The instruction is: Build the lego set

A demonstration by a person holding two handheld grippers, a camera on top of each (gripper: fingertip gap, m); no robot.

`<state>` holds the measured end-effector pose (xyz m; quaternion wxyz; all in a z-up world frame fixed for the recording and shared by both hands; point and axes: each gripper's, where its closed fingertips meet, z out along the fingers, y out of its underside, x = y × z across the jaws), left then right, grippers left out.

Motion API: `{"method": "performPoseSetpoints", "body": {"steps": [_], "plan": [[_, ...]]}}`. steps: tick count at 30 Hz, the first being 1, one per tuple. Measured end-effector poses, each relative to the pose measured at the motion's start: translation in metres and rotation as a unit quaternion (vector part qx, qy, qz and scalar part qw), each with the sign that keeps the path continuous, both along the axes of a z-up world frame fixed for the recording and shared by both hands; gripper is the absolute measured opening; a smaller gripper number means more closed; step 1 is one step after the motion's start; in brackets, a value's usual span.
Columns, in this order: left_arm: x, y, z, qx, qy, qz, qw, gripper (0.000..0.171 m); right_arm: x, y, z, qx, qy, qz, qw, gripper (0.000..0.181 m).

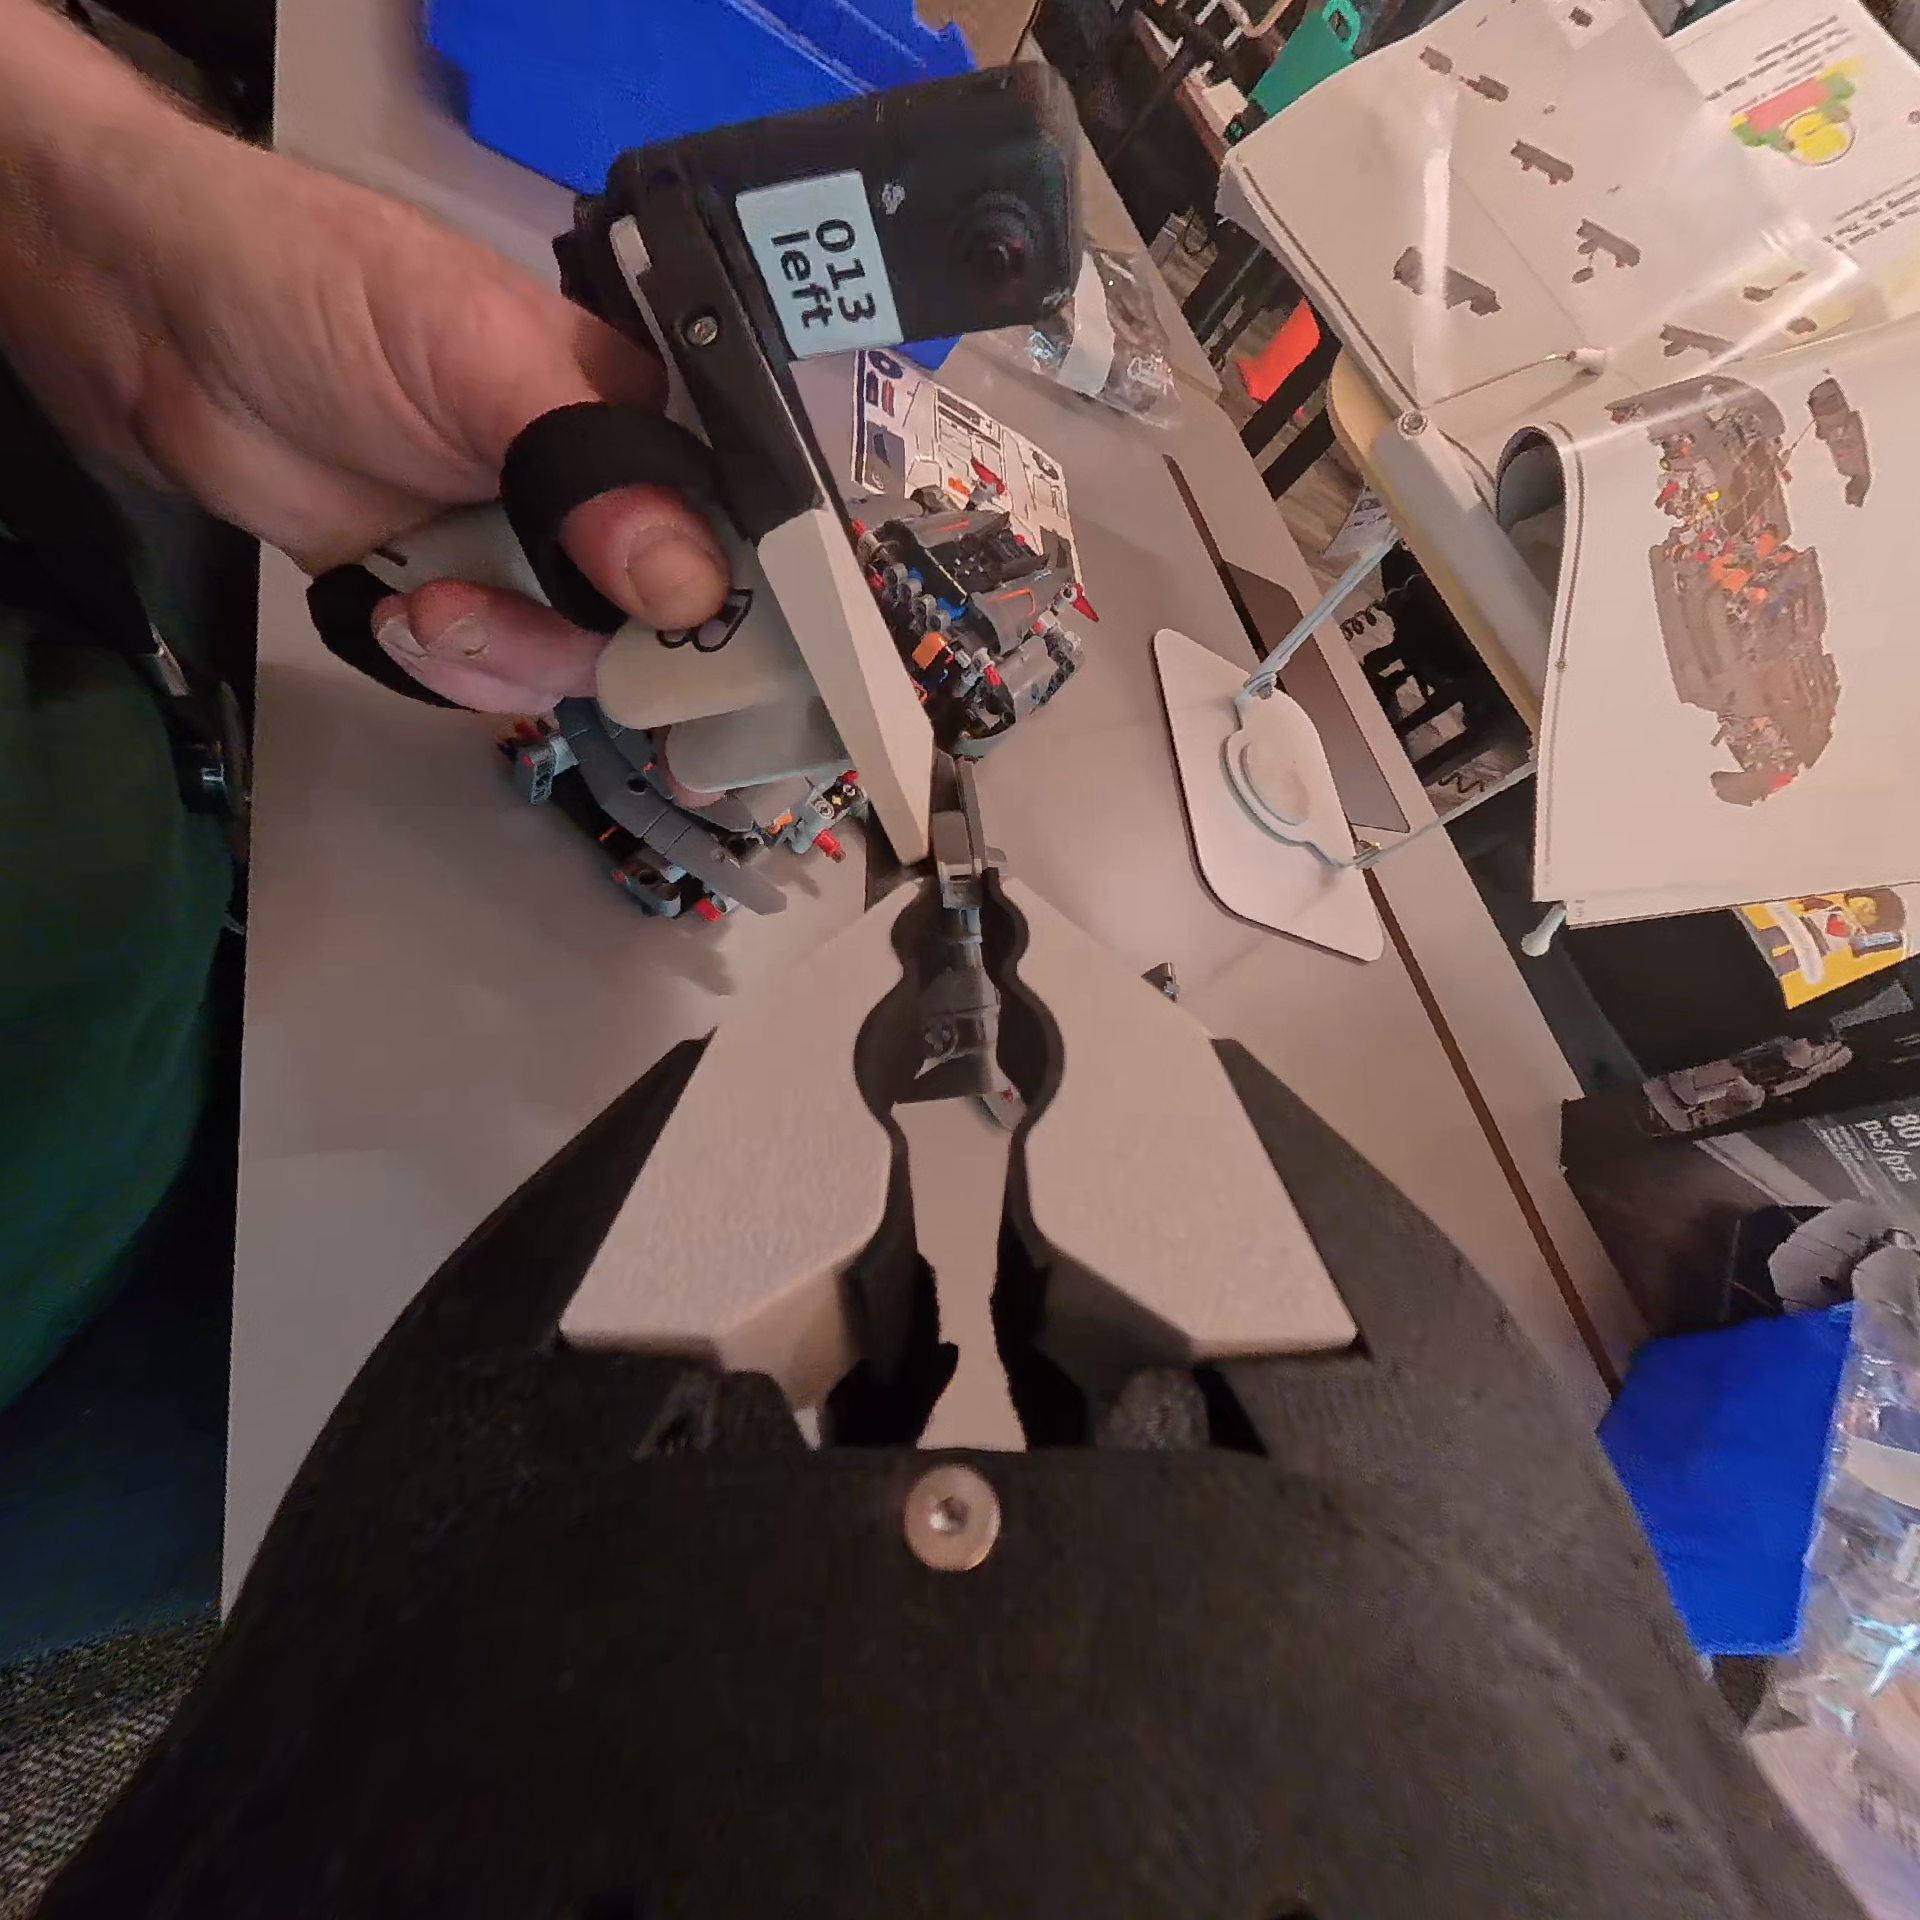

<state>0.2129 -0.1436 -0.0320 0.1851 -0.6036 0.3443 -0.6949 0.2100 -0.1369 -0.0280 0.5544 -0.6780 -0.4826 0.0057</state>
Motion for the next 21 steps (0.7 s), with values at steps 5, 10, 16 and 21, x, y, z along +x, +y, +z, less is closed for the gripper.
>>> {"method": "performPoseSetpoints", "body": {"steps": [5,10,16,21], "plan": [[-0.002,-0.002,0.001,0.012,-0.001,0.0,1.0,0.004,0.001,-0.003,0.0,0.0,0.011,0.01,1.0,0.004],[0.0,0.0,-0.002,0.028,0.01,0.009,1.0,0.001,0.001,-0.002,0.001,0.012,0.007,0.006,1.0,0.004],[0.001,-0.002,-0.003,0.032,0.018,0.005,0.999,0.001,0.001,-0.003,0.001,0.024,-0.008,0.003,1.0,0.004],[0.004,-0.014,-0.009,0.024,0.029,-0.023,0.999,0.001,-0.012,-0.007,0.002,0.026,0.0,0.027,0.999,0.004]]}}
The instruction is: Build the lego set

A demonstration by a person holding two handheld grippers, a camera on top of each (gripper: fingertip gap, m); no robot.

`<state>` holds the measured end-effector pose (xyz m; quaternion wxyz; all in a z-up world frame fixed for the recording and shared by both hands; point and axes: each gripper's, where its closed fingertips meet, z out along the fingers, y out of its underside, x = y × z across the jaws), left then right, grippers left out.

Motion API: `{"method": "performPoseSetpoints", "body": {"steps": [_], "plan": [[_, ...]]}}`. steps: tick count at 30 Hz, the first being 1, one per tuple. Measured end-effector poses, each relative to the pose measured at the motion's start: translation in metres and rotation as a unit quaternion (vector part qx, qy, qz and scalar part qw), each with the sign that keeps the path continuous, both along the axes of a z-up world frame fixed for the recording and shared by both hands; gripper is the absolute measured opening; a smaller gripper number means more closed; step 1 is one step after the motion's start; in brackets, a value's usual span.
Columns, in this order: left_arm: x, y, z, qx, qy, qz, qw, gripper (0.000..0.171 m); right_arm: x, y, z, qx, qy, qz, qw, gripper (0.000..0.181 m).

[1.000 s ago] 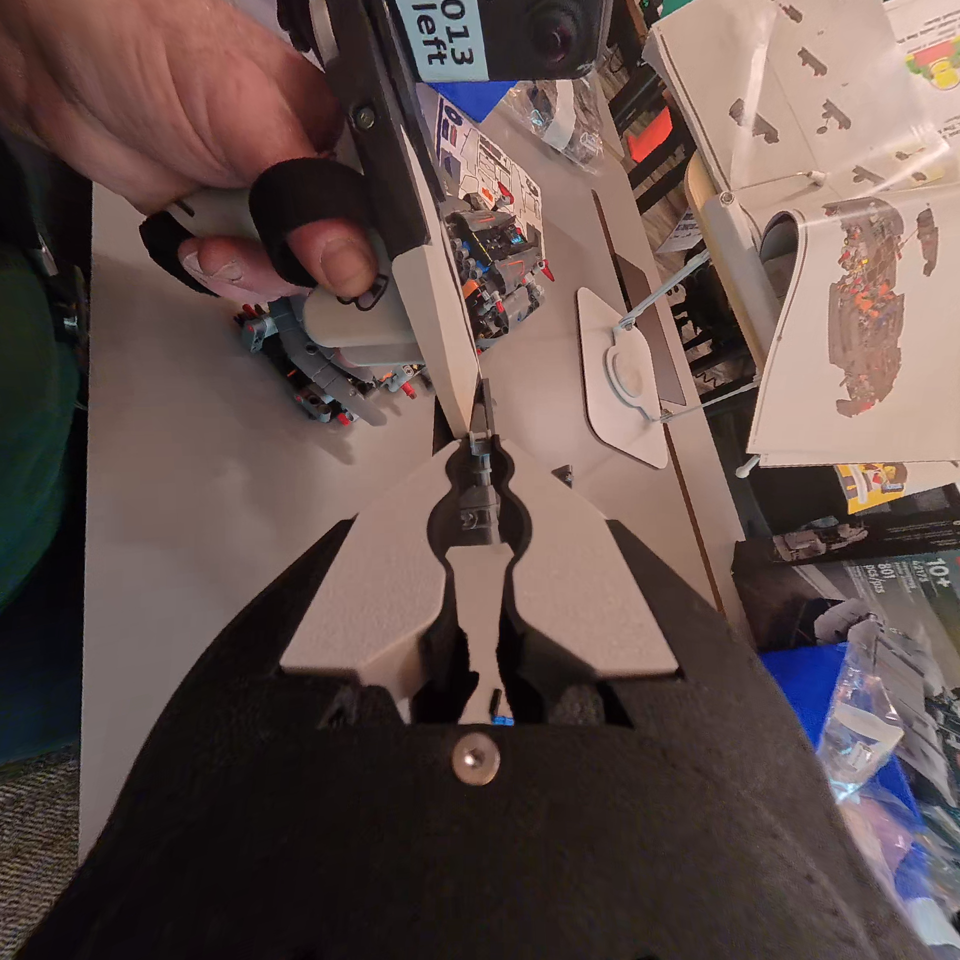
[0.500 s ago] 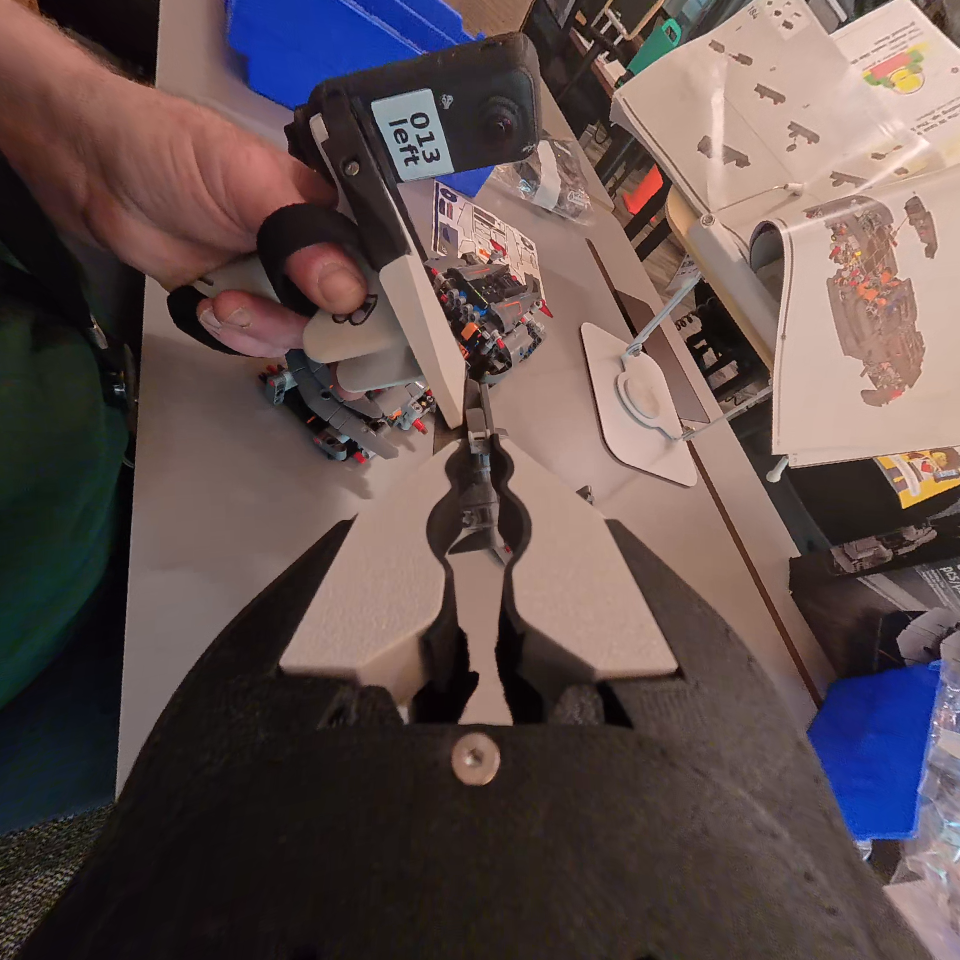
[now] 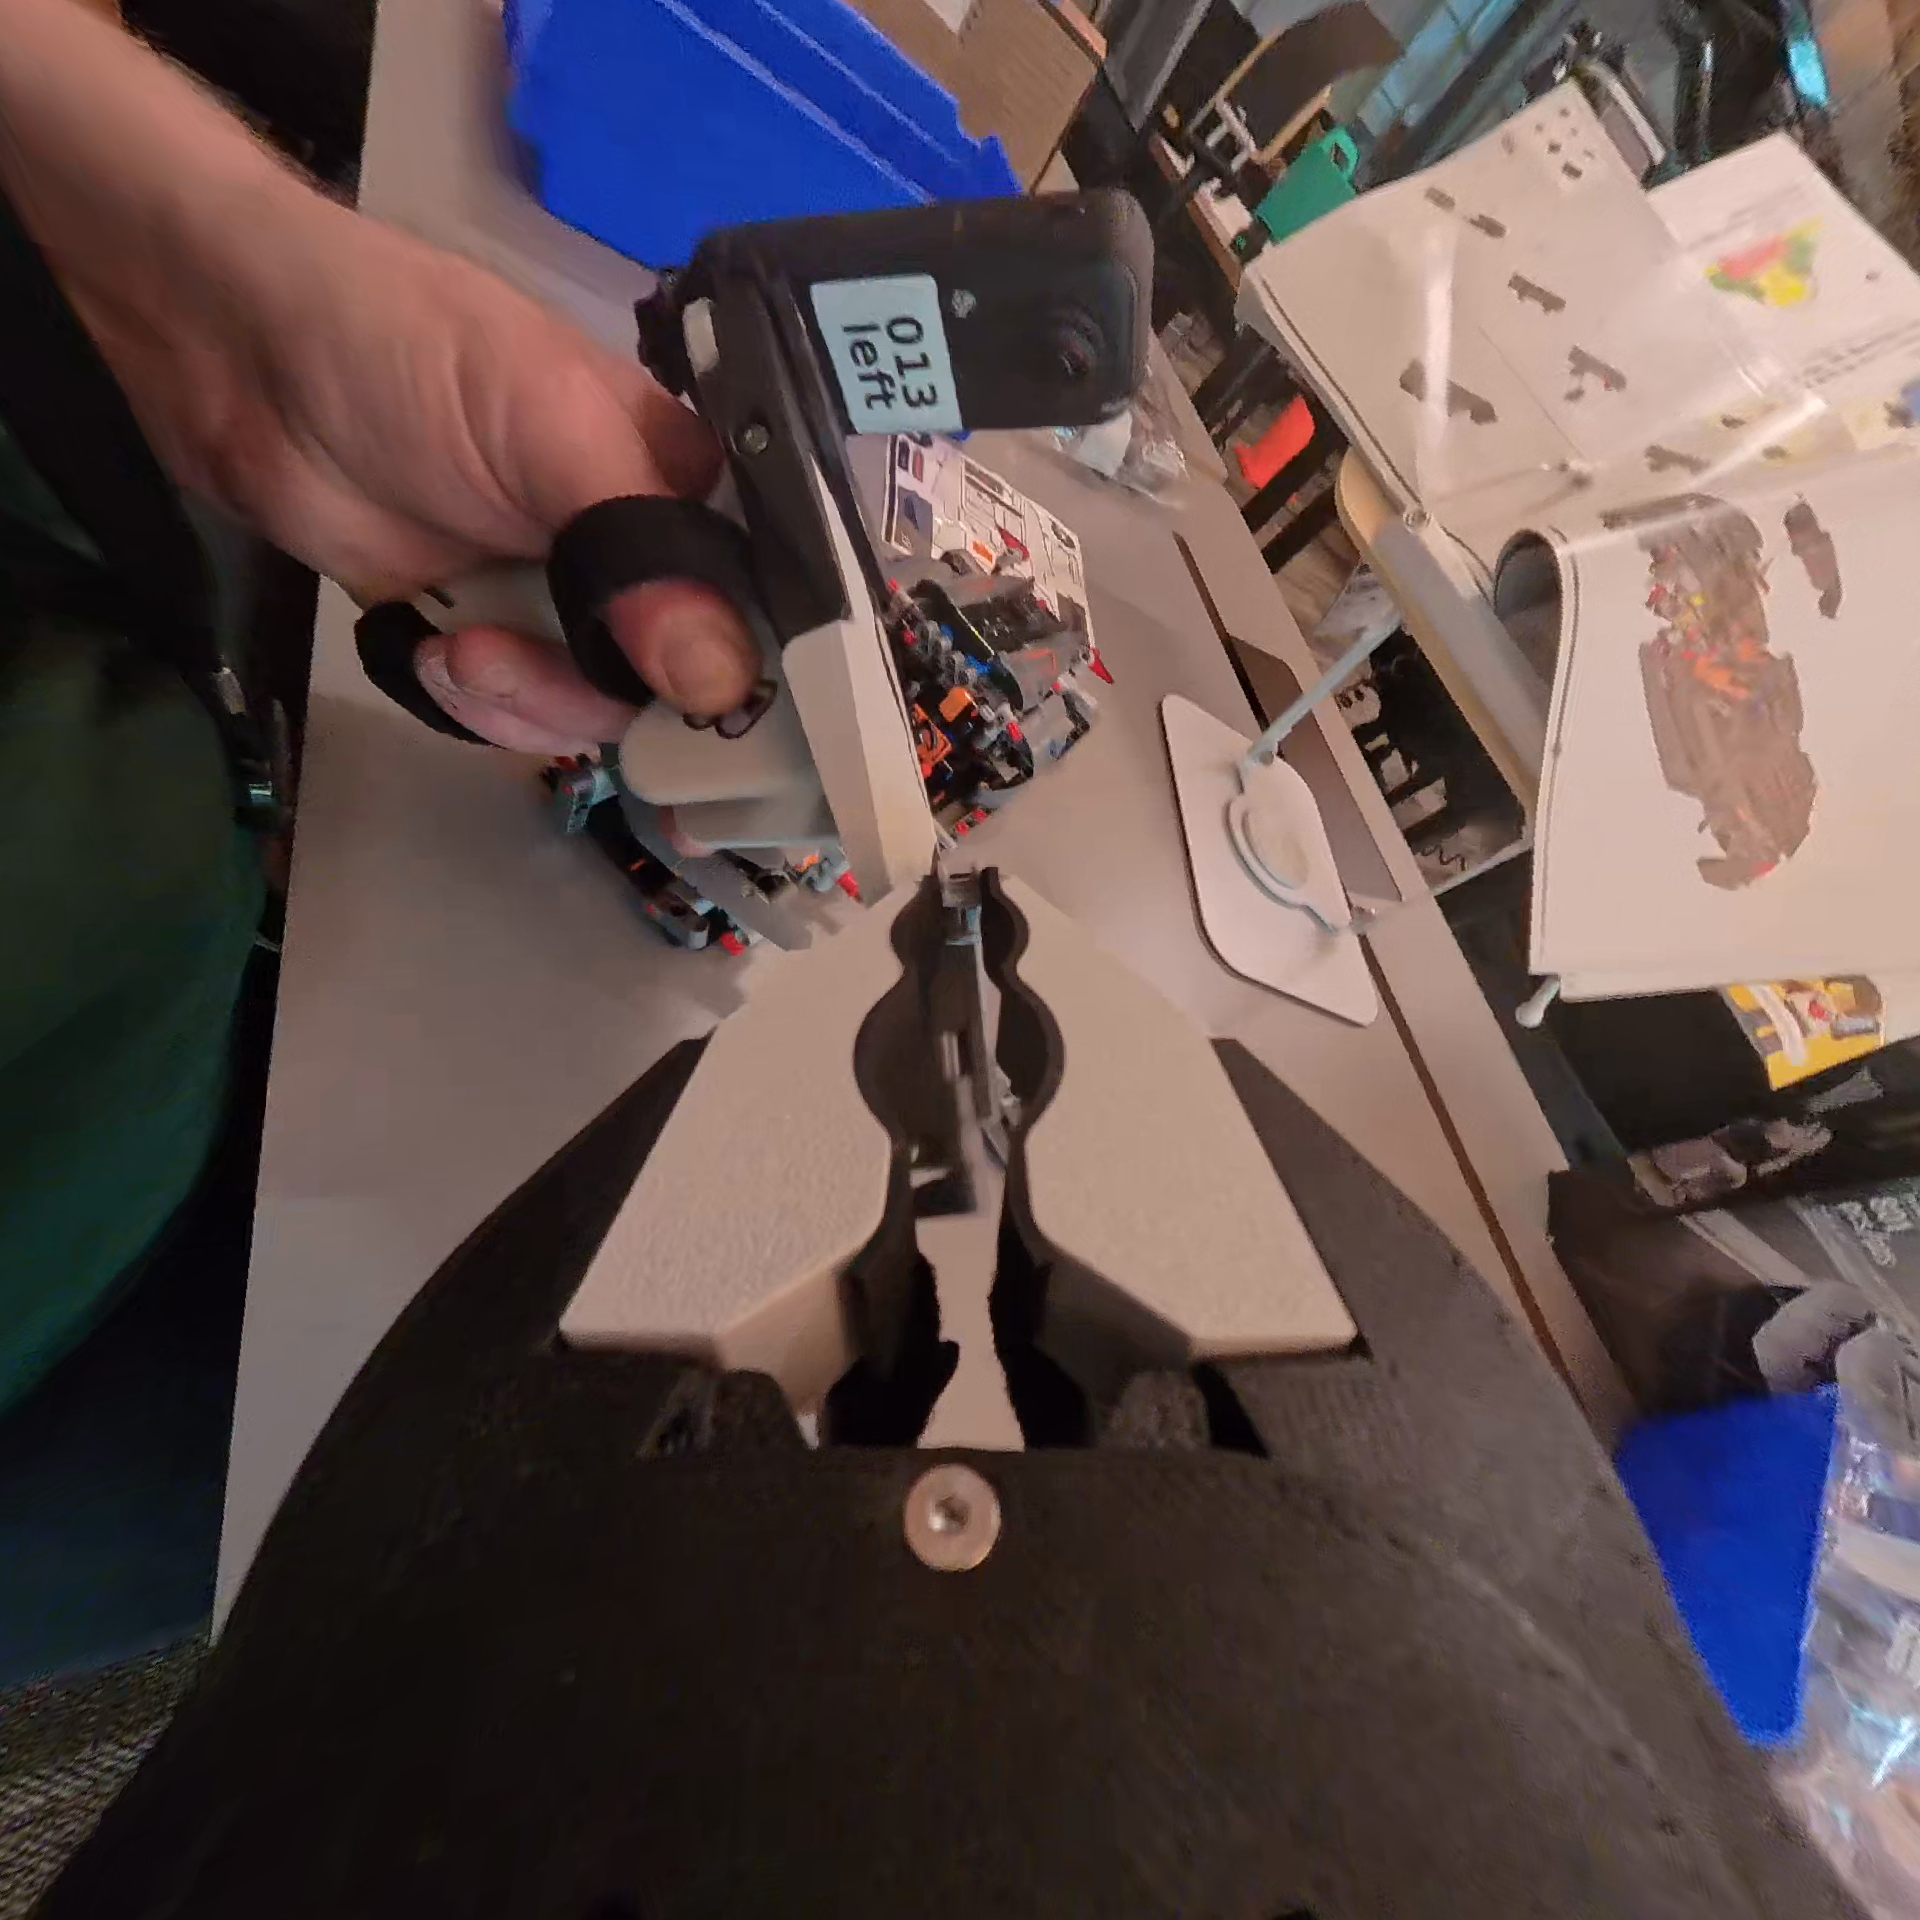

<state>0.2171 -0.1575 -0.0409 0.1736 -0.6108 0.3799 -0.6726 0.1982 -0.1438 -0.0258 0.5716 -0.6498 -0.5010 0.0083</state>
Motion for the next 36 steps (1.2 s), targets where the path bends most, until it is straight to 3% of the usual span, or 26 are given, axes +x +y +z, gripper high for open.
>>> {"method": "performPoseSetpoints", "body": {"steps": [10,16,20,27,32,36], "plan": [[-0.011,0.021,-0.002,0.026,0.013,0.037,0.999,0.001,0.013,-0.003,0.012,-0.109,0.135,0.038,0.984,0.005],[-0.024,0.033,-0.007,0.085,0.047,0.07,0.993,0.001,0.034,-0.004,-0.028,-0.241,0.138,0.034,0.96,0.005],[-0.033,0.042,-0.01,0.118,0.067,0.085,0.987,0.001,0.043,0.0,-0.087,-0.32,0.054,0.024,0.945,0.005],[-0.041,0.048,-0.014,0.123,0.077,0.093,0.985,0.001,0.032,-0.008,-0.135,-0.417,-0.04,0.062,0.906,0.005],[-0.043,0.05,-0.016,0.121,0.077,0.094,0.985,0.001,0.028,-0.004,-0.137,-0.447,-0.028,0.061,0.892,0.007],[-0.044,0.052,-0.016,0.122,0.076,0.094,0.985,0.001,0.034,0.005,-0.133,-0.412,-0.031,0.038,0.91,0.018]]}}
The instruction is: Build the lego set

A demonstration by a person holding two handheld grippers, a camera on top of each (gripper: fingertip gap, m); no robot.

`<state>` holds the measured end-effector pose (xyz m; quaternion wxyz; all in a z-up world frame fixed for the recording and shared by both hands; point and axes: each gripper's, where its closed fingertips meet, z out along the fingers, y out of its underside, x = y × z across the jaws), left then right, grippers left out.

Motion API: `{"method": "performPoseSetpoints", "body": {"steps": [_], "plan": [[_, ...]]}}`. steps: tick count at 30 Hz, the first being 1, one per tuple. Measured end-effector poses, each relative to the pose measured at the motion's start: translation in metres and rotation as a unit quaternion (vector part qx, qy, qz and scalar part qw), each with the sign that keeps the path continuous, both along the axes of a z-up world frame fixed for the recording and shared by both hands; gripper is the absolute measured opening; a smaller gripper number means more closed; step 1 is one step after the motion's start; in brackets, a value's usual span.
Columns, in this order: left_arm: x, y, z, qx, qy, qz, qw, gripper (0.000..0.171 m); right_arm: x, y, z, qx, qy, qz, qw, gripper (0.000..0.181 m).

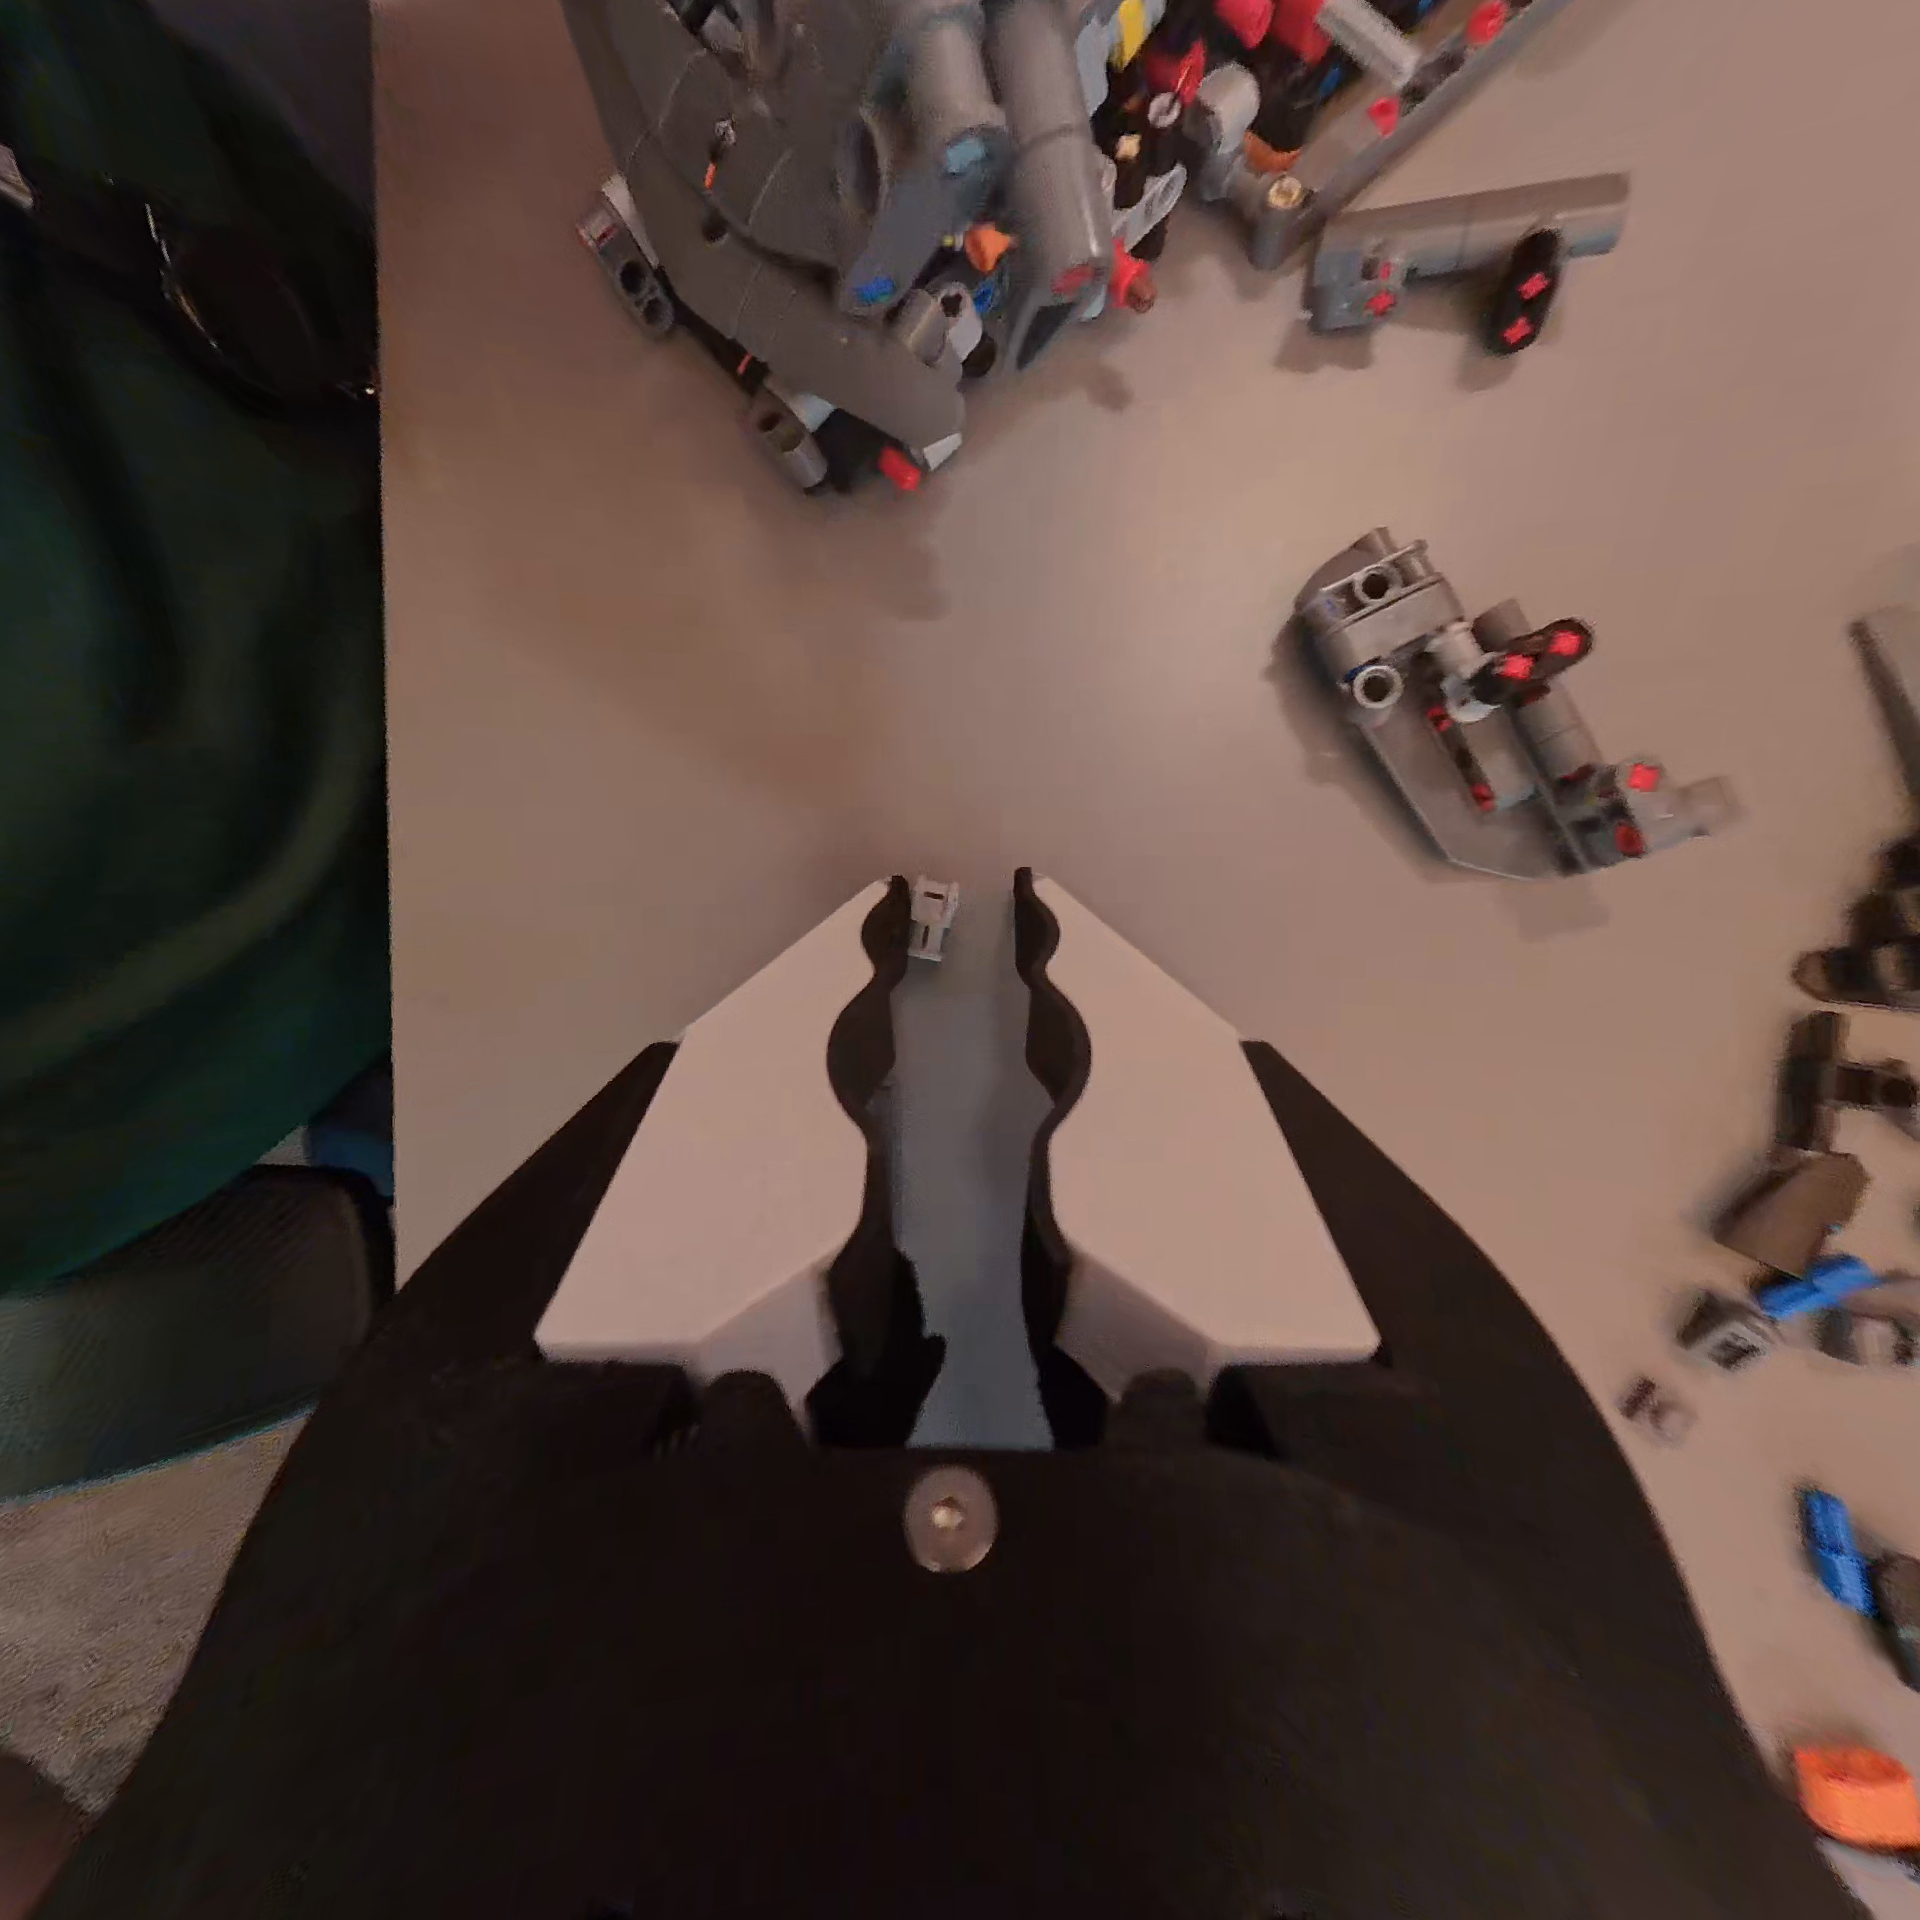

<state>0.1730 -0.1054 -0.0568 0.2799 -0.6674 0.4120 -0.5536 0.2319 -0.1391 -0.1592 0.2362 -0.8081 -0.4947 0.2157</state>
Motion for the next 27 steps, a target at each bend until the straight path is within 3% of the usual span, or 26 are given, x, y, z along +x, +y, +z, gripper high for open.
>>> {"method": "performPoseSetpoints", "body": {"steps": [5,13,27], "plan": [[-0.001,0.001,-0.002,0.004,0.003,0.002,1.0,0.001,0.0,-0.003,0.017,0.091,-0.014,-0.017,0.996,0.014],[0.001,-0.001,-0.005,0.008,0.005,-0.002,1.0,0.001,0.001,-0.002,0.008,0.191,-0.108,-0.075,0.973,0.007],[-0.003,-0.003,-0.005,0.011,0.003,-0.003,1.0,0.001,0.001,0.0,-0.003,0.161,-0.103,-0.075,0.979,0.005]]}}
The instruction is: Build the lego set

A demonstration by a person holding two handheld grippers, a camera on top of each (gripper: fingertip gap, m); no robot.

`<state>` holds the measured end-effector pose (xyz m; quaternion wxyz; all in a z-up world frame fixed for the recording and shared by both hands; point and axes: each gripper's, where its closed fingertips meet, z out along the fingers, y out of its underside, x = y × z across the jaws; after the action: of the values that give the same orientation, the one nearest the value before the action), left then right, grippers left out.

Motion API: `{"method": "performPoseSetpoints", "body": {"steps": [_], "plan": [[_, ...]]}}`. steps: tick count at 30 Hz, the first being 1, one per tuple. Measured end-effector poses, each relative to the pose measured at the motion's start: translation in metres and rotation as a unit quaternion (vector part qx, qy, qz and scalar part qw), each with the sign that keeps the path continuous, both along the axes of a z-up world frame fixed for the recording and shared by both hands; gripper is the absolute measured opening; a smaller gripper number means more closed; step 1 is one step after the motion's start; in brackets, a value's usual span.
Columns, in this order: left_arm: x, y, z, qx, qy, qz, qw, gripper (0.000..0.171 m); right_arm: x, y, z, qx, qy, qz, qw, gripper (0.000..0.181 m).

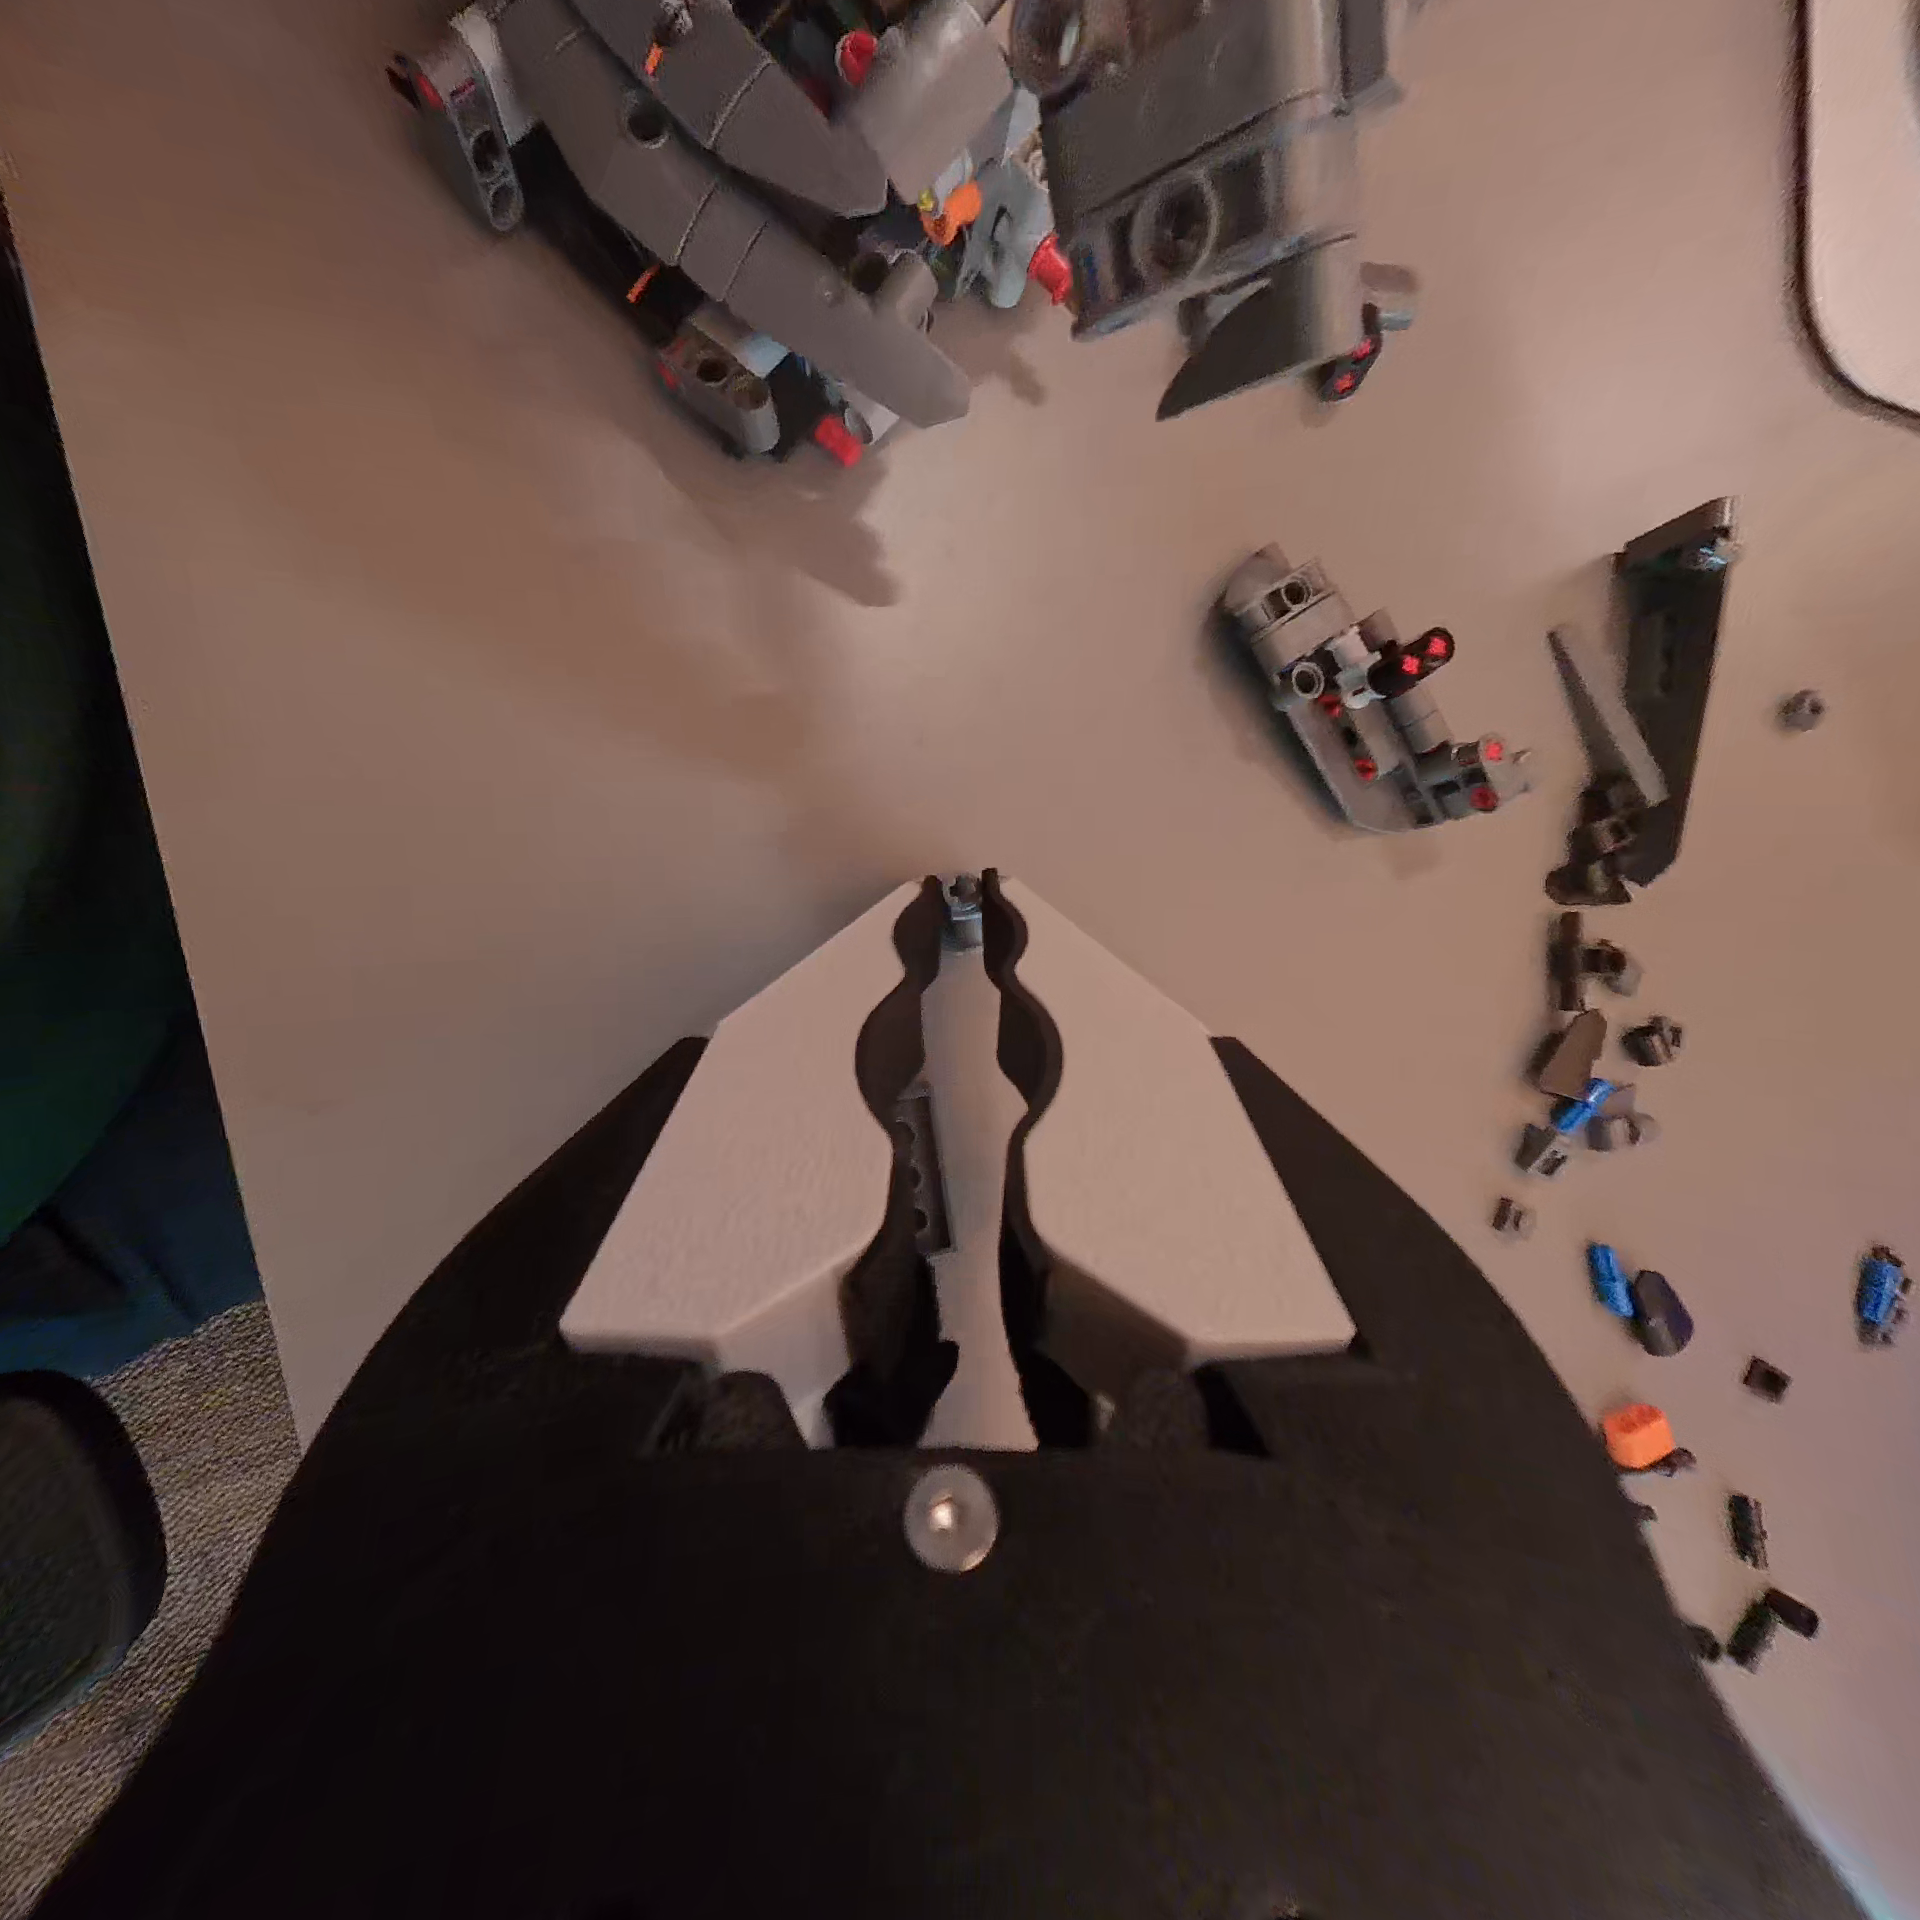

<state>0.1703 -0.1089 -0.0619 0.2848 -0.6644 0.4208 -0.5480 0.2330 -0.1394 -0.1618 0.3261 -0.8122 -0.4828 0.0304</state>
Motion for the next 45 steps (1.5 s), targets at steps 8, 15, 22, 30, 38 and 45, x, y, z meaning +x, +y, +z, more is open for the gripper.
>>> {"method": "performPoseSetpoints", "body": {"steps": [8,15,22,30,38,45], "plan": [[-0.001,0.004,-0.002,-0.006,0.003,0.003,1.0,0.001,0.0,0.002,-0.001,-0.024,0.021,0.018,0.999,0.004],[0.0,0.01,-0.005,-0.012,0.01,0.011,1.0,0.001,-0.014,0.015,0.071,0.076,0.141,0.022,0.987,0.004],[0.008,0.005,-0.003,-0.013,0.008,0.005,1.0,0.001,-0.048,0.032,0.112,0.194,0.124,0.067,0.971,0.004],[0.009,0.003,-0.001,-0.047,-0.008,-0.002,0.999,0.001,-0.059,0.037,0.109,0.221,0.1,0.086,0.966,0.003],[0.01,0.01,-0.002,-0.105,-0.02,-0.003,0.994,0.001,-0.057,0.043,0.106,0.169,0.134,0.068,0.974,0.004],[0.012,0.014,-0.002,-0.131,-0.022,-0.003,0.991,0.001,-0.055,0.048,0.105,0.16,0.127,0.076,0.976,0.004]]}}
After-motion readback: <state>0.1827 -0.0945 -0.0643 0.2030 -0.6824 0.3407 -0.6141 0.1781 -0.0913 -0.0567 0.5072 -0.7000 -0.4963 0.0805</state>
